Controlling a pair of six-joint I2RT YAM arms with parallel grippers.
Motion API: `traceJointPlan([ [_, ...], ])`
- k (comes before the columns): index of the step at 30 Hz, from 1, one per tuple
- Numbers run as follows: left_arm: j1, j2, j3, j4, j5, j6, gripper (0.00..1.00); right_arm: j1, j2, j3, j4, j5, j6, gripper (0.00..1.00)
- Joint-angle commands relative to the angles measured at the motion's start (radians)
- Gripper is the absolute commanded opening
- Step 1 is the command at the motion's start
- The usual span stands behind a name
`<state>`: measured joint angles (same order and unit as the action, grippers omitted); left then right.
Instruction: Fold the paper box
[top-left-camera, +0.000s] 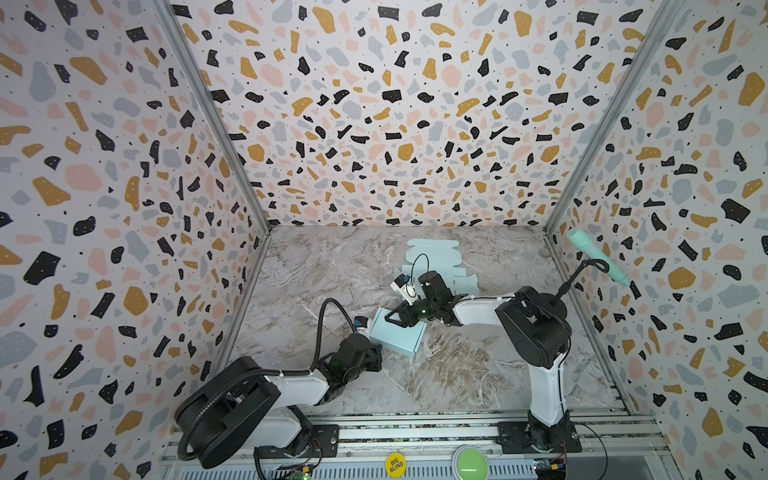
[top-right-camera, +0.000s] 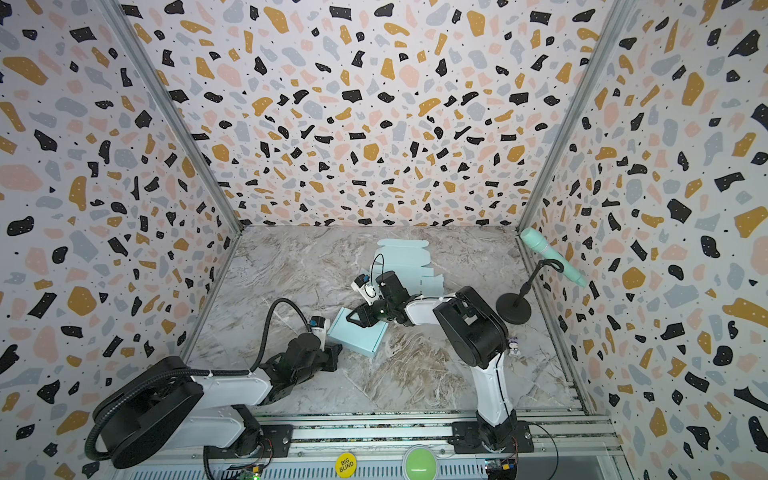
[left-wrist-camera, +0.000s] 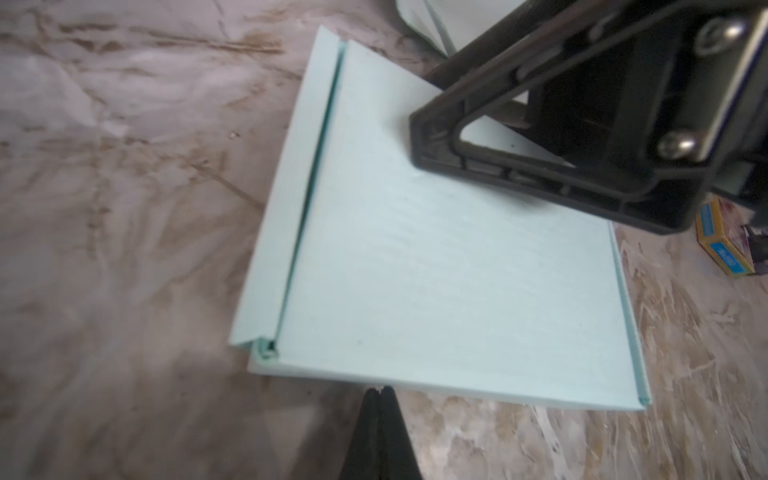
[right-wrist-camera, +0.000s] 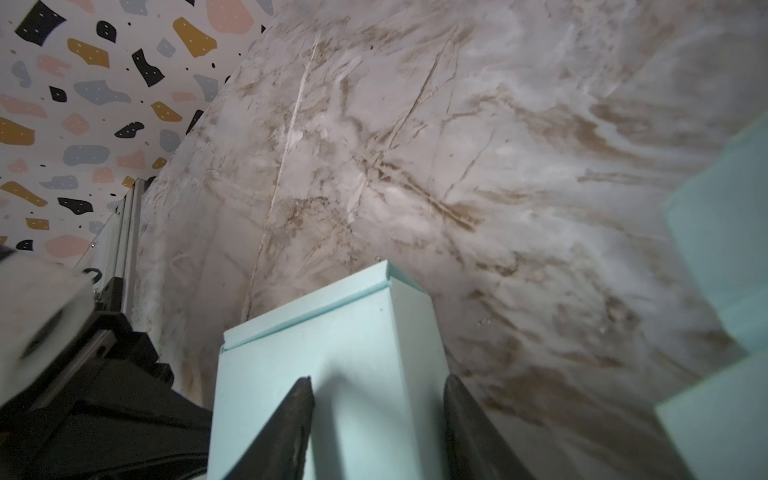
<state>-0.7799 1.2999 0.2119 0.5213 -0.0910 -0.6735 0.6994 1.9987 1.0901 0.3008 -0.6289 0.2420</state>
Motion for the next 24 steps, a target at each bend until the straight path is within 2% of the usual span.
traceJointPlan([
  [1,-0.077,-0.045,-0.008,0.000,-0.114,-0.044,0.00,0.013,-0.068,-0.049,-0.055,0.004,0.025,0.57],
  [6,-0.221,-0.037,-0.008,0.079,-0.182,-0.123,0.00,-0.014,-0.119,-0.097,-0.010,-0.013,0.062,0.59],
  [13,-0.339,0.122,0.061,0.184,-0.205,-0.180,0.00,-0.043,-0.220,-0.170,0.037,-0.020,0.100,0.63],
  [18,-0.377,0.225,0.091,0.250,-0.198,-0.202,0.00,-0.067,-0.245,-0.230,0.047,-0.034,0.098,0.64],
  [24,-0.383,0.265,0.111,0.270,-0.202,-0.204,0.00,-0.087,-0.233,-0.300,0.115,-0.076,0.128,0.64],
])
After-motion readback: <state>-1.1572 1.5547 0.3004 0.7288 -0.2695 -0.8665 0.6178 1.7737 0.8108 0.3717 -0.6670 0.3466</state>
